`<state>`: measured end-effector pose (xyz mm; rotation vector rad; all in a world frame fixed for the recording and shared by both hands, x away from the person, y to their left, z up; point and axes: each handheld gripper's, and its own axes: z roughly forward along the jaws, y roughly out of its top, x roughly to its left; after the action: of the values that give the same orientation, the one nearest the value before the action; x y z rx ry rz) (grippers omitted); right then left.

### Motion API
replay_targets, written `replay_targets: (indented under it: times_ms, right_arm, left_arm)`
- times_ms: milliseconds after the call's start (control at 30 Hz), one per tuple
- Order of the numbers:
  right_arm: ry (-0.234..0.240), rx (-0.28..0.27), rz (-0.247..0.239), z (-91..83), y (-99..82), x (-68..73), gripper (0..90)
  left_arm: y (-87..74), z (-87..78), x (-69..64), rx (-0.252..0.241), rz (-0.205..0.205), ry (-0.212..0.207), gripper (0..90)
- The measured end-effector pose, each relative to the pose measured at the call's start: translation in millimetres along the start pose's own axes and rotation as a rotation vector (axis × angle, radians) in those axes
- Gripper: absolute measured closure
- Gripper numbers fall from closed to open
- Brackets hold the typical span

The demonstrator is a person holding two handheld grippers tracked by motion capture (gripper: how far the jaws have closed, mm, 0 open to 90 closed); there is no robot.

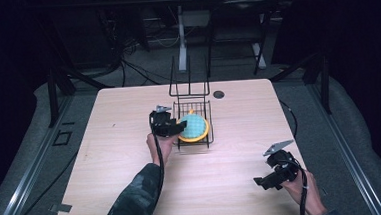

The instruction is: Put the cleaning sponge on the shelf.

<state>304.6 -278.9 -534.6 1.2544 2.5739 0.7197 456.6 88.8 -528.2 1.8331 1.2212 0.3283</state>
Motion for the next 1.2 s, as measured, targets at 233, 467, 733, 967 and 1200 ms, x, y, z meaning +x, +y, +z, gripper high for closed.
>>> replay_targets:
  times_ms: [233,467,733,967,1200]
  right_arm:
    - [0.002,-0.002,-0.013,0.4,0.2,2.0,0.3]
    - [0.003,-0.004,-0.018,0.3,0.1,2.4,0.4]
    - [0.002,-0.006,-0.016,0.2,0.2,2.6,0.6]
    - [-0.002,-0.011,-0.014,-0.6,0.0,2.5,0.7]
    - [-0.005,-0.021,-0.005,-1.8,-0.6,1.6,0.7]
  left_arm:
    - [1.9,-7.6,0.6,-0.001,0.02,0.0,31.4]
    - [9.8,-15.6,7.9,0.029,0.054,0.038,19.6]
    - [20.3,-35.4,19.8,0.028,0.079,0.075,13.1]
    - [23.0,-59.5,26.0,0.05,0.108,0.084,4.0]
    - [11.0,-83.7,34.6,0.082,0.141,0.085,0.0]
